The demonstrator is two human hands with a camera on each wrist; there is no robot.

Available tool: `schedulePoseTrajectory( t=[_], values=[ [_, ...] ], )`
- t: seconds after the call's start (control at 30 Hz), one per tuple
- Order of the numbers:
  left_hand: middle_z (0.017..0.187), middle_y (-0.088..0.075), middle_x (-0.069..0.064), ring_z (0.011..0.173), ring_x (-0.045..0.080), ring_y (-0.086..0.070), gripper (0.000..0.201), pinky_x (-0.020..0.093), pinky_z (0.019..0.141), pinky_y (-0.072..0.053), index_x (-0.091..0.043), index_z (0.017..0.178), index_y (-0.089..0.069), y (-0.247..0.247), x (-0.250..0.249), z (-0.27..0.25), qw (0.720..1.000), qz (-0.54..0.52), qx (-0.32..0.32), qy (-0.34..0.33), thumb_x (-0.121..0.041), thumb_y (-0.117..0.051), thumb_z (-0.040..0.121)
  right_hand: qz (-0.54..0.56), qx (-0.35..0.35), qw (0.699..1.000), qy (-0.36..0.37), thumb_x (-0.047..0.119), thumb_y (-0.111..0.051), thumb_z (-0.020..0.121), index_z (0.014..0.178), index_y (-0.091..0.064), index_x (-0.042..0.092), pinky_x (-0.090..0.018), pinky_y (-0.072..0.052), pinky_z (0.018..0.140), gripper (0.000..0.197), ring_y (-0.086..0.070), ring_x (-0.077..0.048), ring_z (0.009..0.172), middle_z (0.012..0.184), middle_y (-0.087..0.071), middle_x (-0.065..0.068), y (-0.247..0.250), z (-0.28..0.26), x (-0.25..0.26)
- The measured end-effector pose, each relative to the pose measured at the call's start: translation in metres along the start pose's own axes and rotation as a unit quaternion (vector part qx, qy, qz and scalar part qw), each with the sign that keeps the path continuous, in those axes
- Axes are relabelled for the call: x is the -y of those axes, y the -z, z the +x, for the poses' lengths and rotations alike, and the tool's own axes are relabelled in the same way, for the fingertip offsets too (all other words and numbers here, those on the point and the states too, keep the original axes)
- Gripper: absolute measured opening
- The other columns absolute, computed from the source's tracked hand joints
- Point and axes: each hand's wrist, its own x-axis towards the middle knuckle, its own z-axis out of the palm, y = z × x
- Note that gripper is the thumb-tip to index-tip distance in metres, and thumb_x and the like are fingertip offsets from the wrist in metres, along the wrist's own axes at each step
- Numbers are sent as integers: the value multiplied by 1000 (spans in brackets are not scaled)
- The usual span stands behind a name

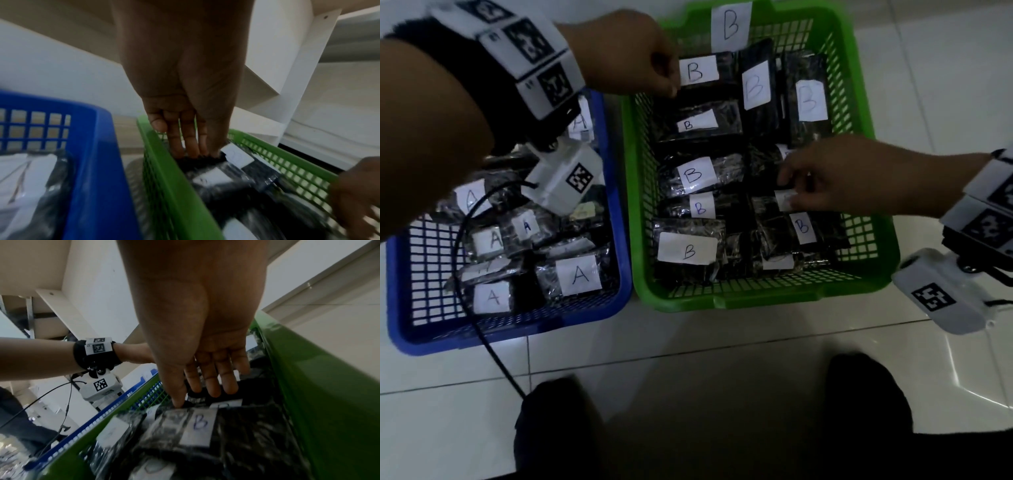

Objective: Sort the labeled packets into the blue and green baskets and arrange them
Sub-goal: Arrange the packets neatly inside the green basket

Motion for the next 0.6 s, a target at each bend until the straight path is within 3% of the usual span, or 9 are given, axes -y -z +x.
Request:
schedulePoseTrajectory(
  t=[0.07, 0.13, 0.2, 0.27, 0.37, 0.5, 0.6],
  values=[
    [100, -68, 0, 89, 14, -59, 25, 27, 78, -40, -18, 100, -68, -7, -8, -12, 997, -21, 70, -19, -38, -64, 85, -29, 59, 998, 8, 46, -65, 80, 122, -55, 22, -14, -36, 61, 50, -47, 2, 72, 104, -59, 5, -6, -1, 1],
    [99, -64, -6, 86, 7, -58, 45, 23, 72, -44, -22, 105, -65, -18, -22, -28, 988, -38, 144, -50, -55, -63, 75, -61, 113, 992, 9, 53, -64, 78, 130, -49, 24, -23, -42, 77, 62, -50, -10, 95, 117, -53, 2, -10, -2, 1],
    [107, -57, -7, 92, 10, -56, 70, 26, 77, -48, -22, 117, -58, -31, -35, -46, 973, -25, 209, -89, -66, -59, 62, -78, 139, 987, 10, 54, -64, 77, 134, -45, 24, -26, -41, 87, 67, -48, -17, 109, 124, -47, 0, -11, -3, 1],
    [112, -47, -8, 97, 10, -50, 79, 22, 78, -44, -23, 123, -46, -46, -41, -59, 963, -5, 247, -111, -68, -61, 60, -62, 145, 987, -4, 49, -69, 76, 134, -45, 25, -25, -40, 88, 67, -47, -17, 112, 127, -47, 1, -9, -3, 1],
    [109, -41, -8, 93, 10, -46, 76, 15, 66, -37, -24, 121, -40, -54, -43, -62, 964, 10, 240, -114, -63, -71, 63, -49, 143, 988, -20, 42, -73, 75, 129, -50, 24, -26, -42, 84, 61, -51, -16, 107, 124, -52, 3, -6, -4, 3],
    [95, -54, -7, 78, 5, -49, 55, 16, 59, -38, -22, 105, -47, -50, -45, -51, 960, 18, 262, -93, -52, -75, 67, -40, 145, 988, -27, 32, -73, 78, 115, -55, 21, -26, -38, 67, 42, -54, -16, 86, 102, -61, 0, -8, -6, 5],
    [94, -60, -6, 75, 3, -51, 46, 13, 59, -39, -22, 104, -50, -52, -44, -45, 953, 16, 292, -75, -44, -75, 72, 22, 118, 992, -30, 26, -68, 83, 110, -58, 23, -27, -40, 68, 29, -55, -15, 86, 102, -61, 0, 0, -8, 4]
  ],
)
